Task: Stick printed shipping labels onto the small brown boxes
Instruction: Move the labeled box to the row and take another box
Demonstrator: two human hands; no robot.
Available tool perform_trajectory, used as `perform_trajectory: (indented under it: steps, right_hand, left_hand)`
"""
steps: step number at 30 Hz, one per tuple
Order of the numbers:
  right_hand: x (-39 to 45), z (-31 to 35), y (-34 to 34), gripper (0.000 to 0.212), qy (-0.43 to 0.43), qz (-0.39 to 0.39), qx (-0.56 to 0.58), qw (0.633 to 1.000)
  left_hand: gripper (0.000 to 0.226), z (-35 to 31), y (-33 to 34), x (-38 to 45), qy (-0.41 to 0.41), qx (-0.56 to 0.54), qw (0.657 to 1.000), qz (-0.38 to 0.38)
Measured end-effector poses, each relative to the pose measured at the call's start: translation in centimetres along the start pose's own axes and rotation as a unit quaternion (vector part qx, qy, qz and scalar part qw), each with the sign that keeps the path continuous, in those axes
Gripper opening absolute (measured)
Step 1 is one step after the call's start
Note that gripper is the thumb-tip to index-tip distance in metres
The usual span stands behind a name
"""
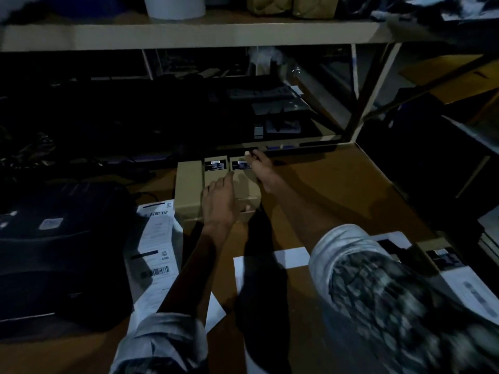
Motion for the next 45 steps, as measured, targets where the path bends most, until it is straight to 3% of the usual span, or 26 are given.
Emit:
perform_trajectory:
  steps: [4, 9, 13, 17, 23, 27, 31, 37, 40, 42, 45]
  right_hand:
    - [0.9, -0.2, 1.0, 0.051, -0.005, 0.022, 0.015, 1.000]
    - [-0.6, 0.2, 0.0, 0.041, -0.032, -0.028, 0.057, 0.997]
    - [-4.3, 1.2, -2.4, 0.038, -0.070, -0.064, 0.064, 0.993]
    - [-11.1, 0.9, -4.0, 0.038, -0.094, -0.087, 0.072, 0.989]
    - [-20.2, -5.7, -3.5, 0.037, -0.024, -0.080, 0.066, 0.994]
    - [-25.2, -11.5, -2.3, 0.032, 0.033, -0.085, 0.056, 0.994]
    - [-28.4, -14.1, -1.4, 0.030, 0.061, -0.086, 0.048, 0.993]
    - [-31.5, -13.9, -2.2, 0.038, 0.074, -0.065, 0.005, 0.995]
    - [-32.8, -13.9, -4.0, 0.039, 0.056, -0.083, -0.065, 0.993]
    - [-34.6, -14.5, -4.3, 0.044, 0.068, -0.072, -0.105, 0.989]
    - [-37.0, -17.0, -3.0, 0.092, 0.084, -0.021, -0.181, 0.980]
  left_hand:
    - [0.102, 0.2, -0.2, -0.1, 0.011, -0.023, 1.000, -0.015]
    - [0.106, -0.1, -1.2, -1.9, 0.033, -0.077, 0.996, -0.030]
    - [0.111, -0.8, -2.0, -4.9, 0.029, -0.172, 0.984, -0.036]
    - [0.120, -1.2, -2.8, -9.8, 0.007, -0.284, 0.959, 0.004]
    - [0.122, -2.8, -2.9, -20.4, 0.049, -0.310, 0.945, 0.090]
    - [0.120, -2.5, -0.3, -27.0, 0.030, -0.321, 0.934, 0.153]
    - [0.119, -2.5, 0.8, -31.2, 0.022, -0.319, 0.934, 0.157]
    - [0.100, -4.0, 1.2, -33.2, 0.005, -0.354, 0.926, 0.127]
    - [0.059, -3.1, -0.3, -31.8, -0.038, -0.375, 0.926, 0.017]
    - [0.053, -2.0, -1.5, -29.9, -0.091, -0.371, 0.922, -0.058]
    - [0.038, -1.0, -1.0, -26.3, -0.143, -0.323, 0.934, -0.054]
Point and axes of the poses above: each hand's wrist, its own x-axis towards the middle knuckle, its own y-axis out of the palm, z = x × y, the point moved 8 cm from there along x, towards the middle knuckle, and after that the axes turned 7 degrees about -x, right-handed, at the moved point
